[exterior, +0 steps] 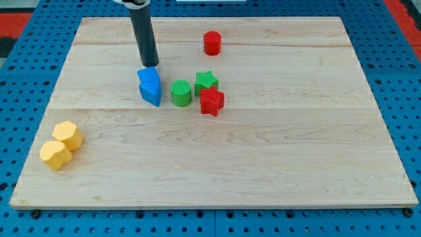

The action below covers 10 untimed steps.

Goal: Move the arm below the blue triangle

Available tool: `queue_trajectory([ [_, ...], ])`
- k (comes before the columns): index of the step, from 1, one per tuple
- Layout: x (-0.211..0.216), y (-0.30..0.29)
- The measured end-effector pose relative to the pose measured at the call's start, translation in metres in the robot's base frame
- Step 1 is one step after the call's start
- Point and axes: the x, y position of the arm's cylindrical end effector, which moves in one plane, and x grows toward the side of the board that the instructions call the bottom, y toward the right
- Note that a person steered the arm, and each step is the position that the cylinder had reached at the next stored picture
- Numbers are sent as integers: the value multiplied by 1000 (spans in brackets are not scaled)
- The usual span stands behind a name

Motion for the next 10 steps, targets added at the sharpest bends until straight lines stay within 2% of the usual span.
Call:
queue_trajectory([
  [1, -56, 51],
  [2, -59, 53],
  [3, -64, 131],
  [6, -34, 242],
  [7, -17, 260],
  [9, 13, 257],
  [10, 13, 211],
])
